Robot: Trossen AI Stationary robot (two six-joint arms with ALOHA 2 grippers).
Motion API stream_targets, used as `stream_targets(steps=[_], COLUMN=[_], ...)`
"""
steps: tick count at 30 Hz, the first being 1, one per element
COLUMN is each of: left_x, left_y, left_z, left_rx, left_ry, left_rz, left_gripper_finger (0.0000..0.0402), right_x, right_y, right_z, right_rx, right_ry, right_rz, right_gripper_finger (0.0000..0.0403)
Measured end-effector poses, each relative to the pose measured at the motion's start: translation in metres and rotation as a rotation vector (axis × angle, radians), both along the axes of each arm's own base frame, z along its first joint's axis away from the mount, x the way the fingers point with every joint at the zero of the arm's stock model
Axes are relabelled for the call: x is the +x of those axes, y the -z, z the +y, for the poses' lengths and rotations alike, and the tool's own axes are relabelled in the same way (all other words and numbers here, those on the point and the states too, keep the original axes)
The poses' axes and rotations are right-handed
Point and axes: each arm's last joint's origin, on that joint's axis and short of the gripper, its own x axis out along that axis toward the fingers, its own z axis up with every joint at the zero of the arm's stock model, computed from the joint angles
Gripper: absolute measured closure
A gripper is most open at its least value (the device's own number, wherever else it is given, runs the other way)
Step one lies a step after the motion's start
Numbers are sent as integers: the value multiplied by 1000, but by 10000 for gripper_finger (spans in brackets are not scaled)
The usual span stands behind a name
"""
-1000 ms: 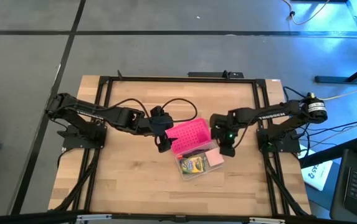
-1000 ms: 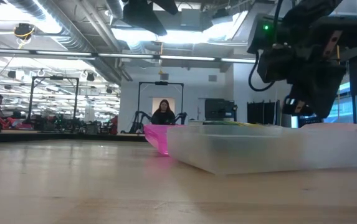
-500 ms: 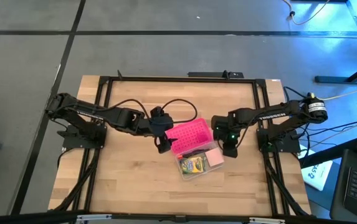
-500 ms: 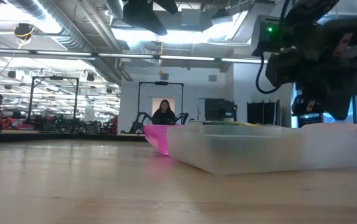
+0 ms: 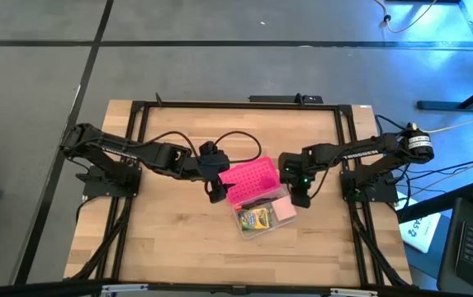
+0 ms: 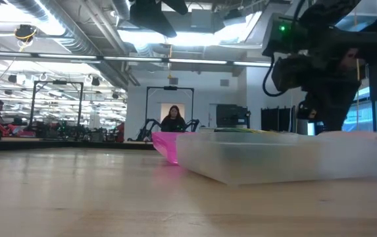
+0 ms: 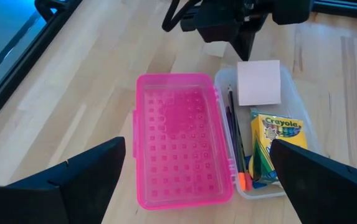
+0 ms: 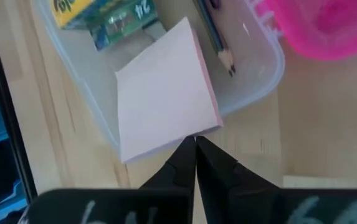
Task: Pack school essentials
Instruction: Put the sticky note into the pink box
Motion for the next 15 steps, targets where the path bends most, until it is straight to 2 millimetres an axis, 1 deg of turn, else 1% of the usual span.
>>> stream_targets(steps=[15], left_x=[0], left_y=[0], left_z=[0], left_rx=[9], left_ry=[-9], left_rz=[-1], left_gripper_finger=[8], right_x=[9], right_y=[-3], right_z=[0], right_rx=[-2], right_ry=[-2], right_rz=[-103], right_gripper_finger=[387])
